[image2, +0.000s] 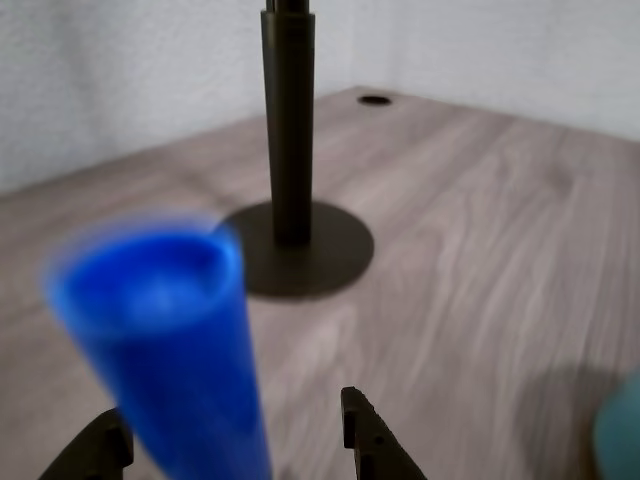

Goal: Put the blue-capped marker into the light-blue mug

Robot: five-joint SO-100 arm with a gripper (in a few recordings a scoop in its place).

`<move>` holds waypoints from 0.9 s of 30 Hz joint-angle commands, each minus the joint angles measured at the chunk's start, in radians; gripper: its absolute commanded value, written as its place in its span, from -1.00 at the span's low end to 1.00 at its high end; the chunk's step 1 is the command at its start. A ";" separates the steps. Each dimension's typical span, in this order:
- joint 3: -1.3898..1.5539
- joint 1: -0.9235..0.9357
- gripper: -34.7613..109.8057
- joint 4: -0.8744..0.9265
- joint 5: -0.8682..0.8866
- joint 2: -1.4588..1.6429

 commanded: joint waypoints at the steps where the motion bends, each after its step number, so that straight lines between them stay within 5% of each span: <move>1: -0.005 -0.014 -0.07 -0.255 -0.034 -0.275; 8: -0.043 -0.031 -0.06 -0.532 -0.067 -0.611; 27: -0.187 -0.035 -0.06 -0.545 -0.066 -0.716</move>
